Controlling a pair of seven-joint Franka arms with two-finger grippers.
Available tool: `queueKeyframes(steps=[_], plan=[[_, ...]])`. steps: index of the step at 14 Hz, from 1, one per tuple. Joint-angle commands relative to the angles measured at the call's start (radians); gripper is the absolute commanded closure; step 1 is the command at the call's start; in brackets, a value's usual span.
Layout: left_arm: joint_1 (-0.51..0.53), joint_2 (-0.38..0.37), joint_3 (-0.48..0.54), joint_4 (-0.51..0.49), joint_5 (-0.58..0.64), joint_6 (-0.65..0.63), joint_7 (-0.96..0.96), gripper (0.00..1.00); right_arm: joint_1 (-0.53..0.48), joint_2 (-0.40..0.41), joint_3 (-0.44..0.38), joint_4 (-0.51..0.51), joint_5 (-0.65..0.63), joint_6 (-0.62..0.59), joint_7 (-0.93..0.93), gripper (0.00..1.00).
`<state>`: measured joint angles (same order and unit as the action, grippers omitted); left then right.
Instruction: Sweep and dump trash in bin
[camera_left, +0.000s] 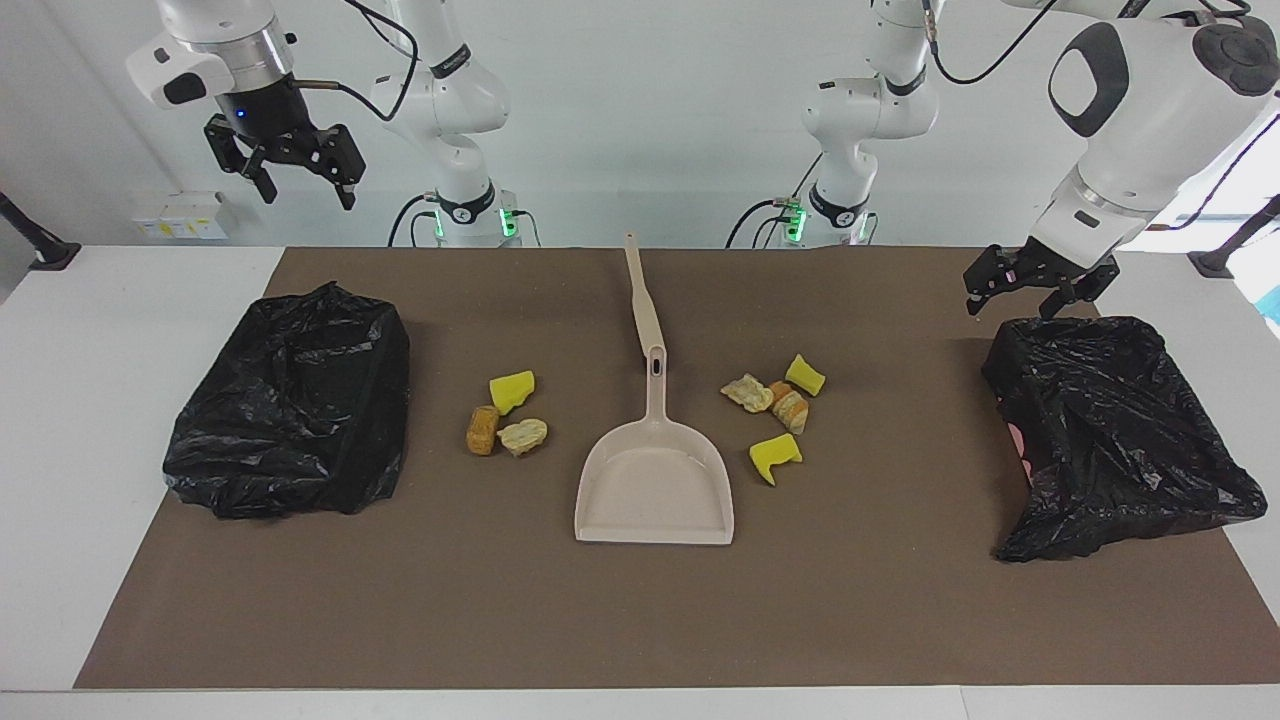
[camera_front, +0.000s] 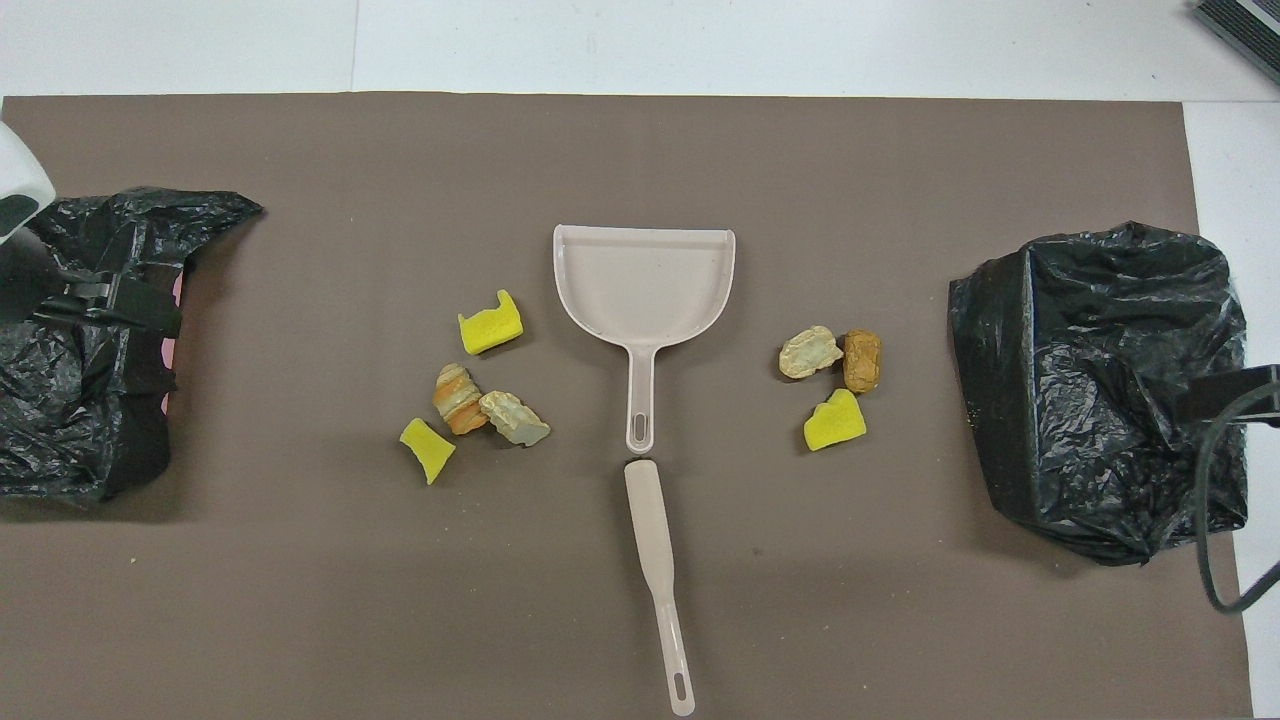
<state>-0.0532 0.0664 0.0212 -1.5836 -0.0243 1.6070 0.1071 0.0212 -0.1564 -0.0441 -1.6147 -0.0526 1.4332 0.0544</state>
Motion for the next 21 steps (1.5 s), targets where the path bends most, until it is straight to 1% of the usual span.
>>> queueKeyframes(steps=[1, 6, 13, 14, 16, 17, 19, 20, 21], plan=[[0.003, -0.031, -0.004, -0.044, 0.014, -0.009, 0.006, 0.0, -0.007, -0.032, 0.0, -0.044, 0.023, 0.027, -0.018, 0.0], [0.01, -0.033, -0.004, -0.044, 0.012, -0.013, 0.009, 0.0, -0.007, -0.034, -0.003, -0.044, 0.023, 0.021, -0.022, 0.0], [-0.014, -0.043, -0.02, -0.067, -0.008, -0.016, 0.014, 0.0, -0.007, -0.032, -0.007, -0.047, 0.023, 0.026, -0.019, 0.0], [-0.039, -0.045, -0.02, -0.067, -0.02, -0.016, 0.014, 0.0, -0.007, -0.032, -0.007, -0.05, 0.023, 0.026, -0.019, 0.0], [-0.051, -0.056, -0.02, -0.088, -0.064, -0.006, 0.016, 0.0, -0.007, -0.032, -0.007, -0.051, 0.023, 0.026, -0.019, 0.0], [-0.071, -0.062, -0.02, -0.098, -0.087, -0.004, 0.016, 0.0, -0.007, -0.032, -0.007, -0.051, 0.023, 0.026, -0.019, 0.0], [-0.126, -0.071, -0.02, -0.124, -0.095, 0.01, 0.01, 0.0, -0.007, -0.032, -0.007, -0.051, 0.023, 0.029, -0.018, 0.0], [-0.155, -0.076, -0.02, -0.148, -0.107, 0.022, 0.003, 0.0, -0.007, -0.032, -0.007, -0.051, 0.023, 0.029, -0.018, 0.0], [-0.177, -0.095, -0.02, -0.186, -0.118, 0.06, 0.005, 0.0, -0.007, -0.032, -0.007, -0.051, 0.023, 0.029, -0.019, 0.0]])
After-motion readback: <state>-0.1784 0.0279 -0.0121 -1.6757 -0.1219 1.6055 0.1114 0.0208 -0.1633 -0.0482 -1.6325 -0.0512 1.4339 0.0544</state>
